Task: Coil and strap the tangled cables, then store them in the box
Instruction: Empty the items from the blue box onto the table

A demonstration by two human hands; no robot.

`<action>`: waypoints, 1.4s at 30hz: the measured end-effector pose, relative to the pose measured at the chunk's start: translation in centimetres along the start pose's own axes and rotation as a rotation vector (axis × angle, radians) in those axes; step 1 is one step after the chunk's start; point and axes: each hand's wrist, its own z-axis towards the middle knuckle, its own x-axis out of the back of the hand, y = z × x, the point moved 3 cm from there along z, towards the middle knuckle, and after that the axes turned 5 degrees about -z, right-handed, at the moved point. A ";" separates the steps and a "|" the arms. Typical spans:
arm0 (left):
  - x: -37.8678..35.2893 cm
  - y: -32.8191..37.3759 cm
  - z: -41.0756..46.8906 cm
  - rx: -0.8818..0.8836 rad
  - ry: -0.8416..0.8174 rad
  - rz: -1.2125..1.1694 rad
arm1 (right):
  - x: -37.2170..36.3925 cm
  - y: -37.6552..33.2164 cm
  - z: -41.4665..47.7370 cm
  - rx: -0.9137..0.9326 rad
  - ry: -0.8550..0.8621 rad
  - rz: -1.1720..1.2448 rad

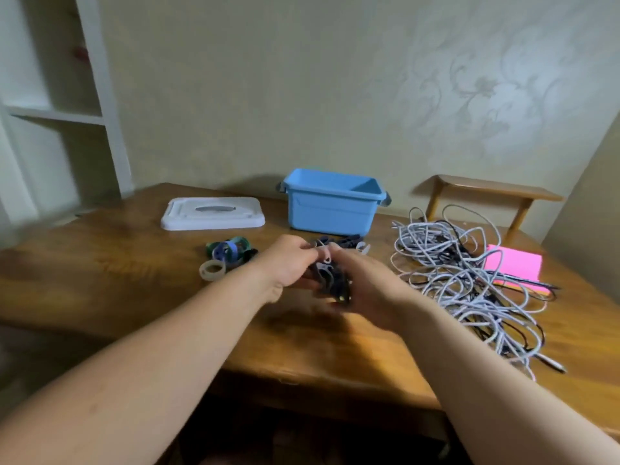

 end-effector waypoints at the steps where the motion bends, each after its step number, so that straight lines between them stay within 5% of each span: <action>1: -1.0 0.0 0.5 -0.005 0.010 -0.077 | -0.3 0.2 0.0 0.028 -0.031 0.025; 5: -2.4 0.6 3.4 -0.060 -0.010 -0.169 | 2.7 0.3 1.6 0.118 0.166 -0.080; 9: -1.8 -0.1 5.9 -0.172 0.037 0.637 | 6.9 -0.8 3.2 0.064 0.490 -0.183; 11: -2.9 -1.1 6.4 -0.092 -0.074 1.018 | 7.6 -0.7 4.1 0.006 0.508 -0.190; 13: -3.9 -1.4 6.3 -0.076 -0.133 1.151 | 7.5 -0.2 4.9 -0.023 0.477 -0.164; 19: -3.5 -0.4 4.9 -0.174 -0.272 1.238 | 7.9 -1.6 7.0 0.085 0.439 -0.112; 24: -5.1 -0.8 3.4 -0.301 -0.234 1.423 | 9.2 -5.2 10.1 0.177 0.521 -0.114; 28: -5.4 -1.9 3.6 -0.275 -0.183 1.363 | 10.9 -10.1 14.7 0.362 0.690 -0.628; 32: -5.6 -1.9 4.2 -0.285 -0.196 1.342 | 11.2 -11.8 19.7 0.226 0.472 -1.096; 35: -5.9 -1.6 4.8 -0.146 -0.268 1.270 | 10.8 -10.9 20.0 0.180 0.420 -0.984; 39: -5.0 -1.5 4.2 -0.155 -0.250 1.196 | 10.5 -9.7 16.3 0.485 0.768 -0.638; 42: -3.2 -0.4 3.6 -0.200 -0.265 1.086 | 9.9 -7.8 12.9 0.679 0.842 -0.417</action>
